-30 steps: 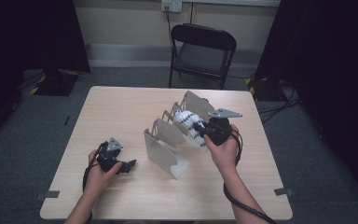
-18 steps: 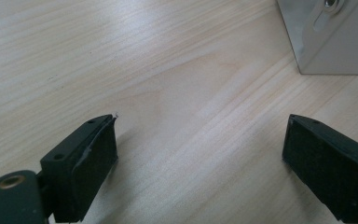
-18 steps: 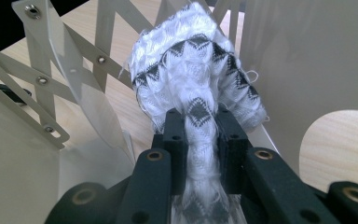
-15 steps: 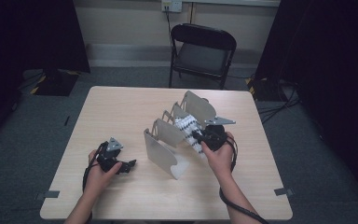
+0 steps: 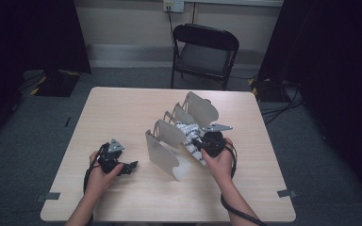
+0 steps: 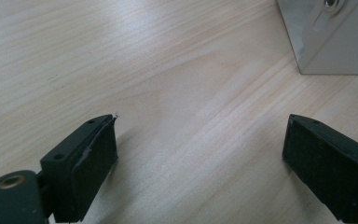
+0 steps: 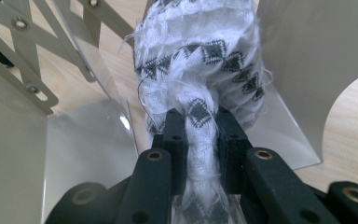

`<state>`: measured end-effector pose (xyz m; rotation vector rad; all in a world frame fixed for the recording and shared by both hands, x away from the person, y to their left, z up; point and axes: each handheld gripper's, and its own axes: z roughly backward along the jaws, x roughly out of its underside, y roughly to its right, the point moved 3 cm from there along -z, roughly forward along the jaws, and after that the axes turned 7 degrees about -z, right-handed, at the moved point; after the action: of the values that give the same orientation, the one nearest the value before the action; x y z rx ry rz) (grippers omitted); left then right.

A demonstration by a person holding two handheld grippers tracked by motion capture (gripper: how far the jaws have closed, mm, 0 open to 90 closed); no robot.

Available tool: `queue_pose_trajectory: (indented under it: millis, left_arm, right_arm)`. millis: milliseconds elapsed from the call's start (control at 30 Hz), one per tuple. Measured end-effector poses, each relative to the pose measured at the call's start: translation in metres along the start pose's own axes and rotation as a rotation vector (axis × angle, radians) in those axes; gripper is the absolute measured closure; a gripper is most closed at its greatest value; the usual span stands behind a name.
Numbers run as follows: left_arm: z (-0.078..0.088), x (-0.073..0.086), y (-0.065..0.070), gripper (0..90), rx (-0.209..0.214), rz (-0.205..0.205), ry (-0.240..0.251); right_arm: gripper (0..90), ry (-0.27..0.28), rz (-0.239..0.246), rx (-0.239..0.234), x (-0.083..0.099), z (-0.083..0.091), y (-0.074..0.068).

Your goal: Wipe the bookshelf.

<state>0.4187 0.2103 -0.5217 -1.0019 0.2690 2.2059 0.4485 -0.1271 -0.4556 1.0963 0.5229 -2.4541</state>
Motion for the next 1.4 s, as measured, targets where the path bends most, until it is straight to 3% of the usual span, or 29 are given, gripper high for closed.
queue_pose_trajectory:
  millis: [300, 567, 733, 833, 867, 900, 933, 1033, 1200, 1400]
  left_arm:
    - [0.000, 0.000, 0.000, 9.8, 0.000, 0.000, 0.000]
    - [0.000, 0.000, 0.000, 9.8, -0.002, -0.004, -0.001]
    - [0.000, 0.000, 0.000, 9.8, -0.002, -0.005, -0.001]
    - [0.000, 0.000, 0.000, 9.8, 0.000, 0.000, 0.000]
    - [0.000, 0.000, 0.000, 9.7, 0.000, 0.000, 0.000]
    - [0.000, 0.000, 0.000, 9.8, 0.000, 0.000, 0.000]
    - [0.000, 0.000, 0.000, 9.8, -0.001, -0.002, -0.001]
    - [0.000, 0.000, 0.000, 9.8, 0.000, 0.000, 0.000]
    - [0.000, 0.000, 0.000, 9.8, -0.002, -0.005, -0.001]
    - [0.000, 0.000, 0.000, 9.8, 0.000, 0.000, 0.000]
  right_arm:
    - [77.4, -0.060, -0.019, -0.002, 0.025, -0.023, 0.000]
    - [77.4, -0.084, 0.008, -0.016, 0.029, -0.027, -0.006]
    - [77.4, -0.030, 0.021, -0.022, 0.011, -0.009, -0.010]
    - [77.4, 0.029, 0.033, -0.026, -0.015, 0.009, -0.013]
    - [77.4, 0.029, 0.033, -0.026, -0.015, 0.009, -0.013]
    - [77.4, 0.057, 0.035, -0.029, -0.028, 0.016, -0.015]
    - [77.4, 0.057, 0.035, -0.029, -0.028, 0.016, -0.015]
    - [77.3, 0.112, 0.036, -0.043, -0.050, 0.023, -0.020]
    - [77.2, 0.115, 0.040, -0.034, -0.056, 0.015, -0.022]
    - [77.2, 0.064, 0.038, -0.006, -0.042, -0.008, -0.019]
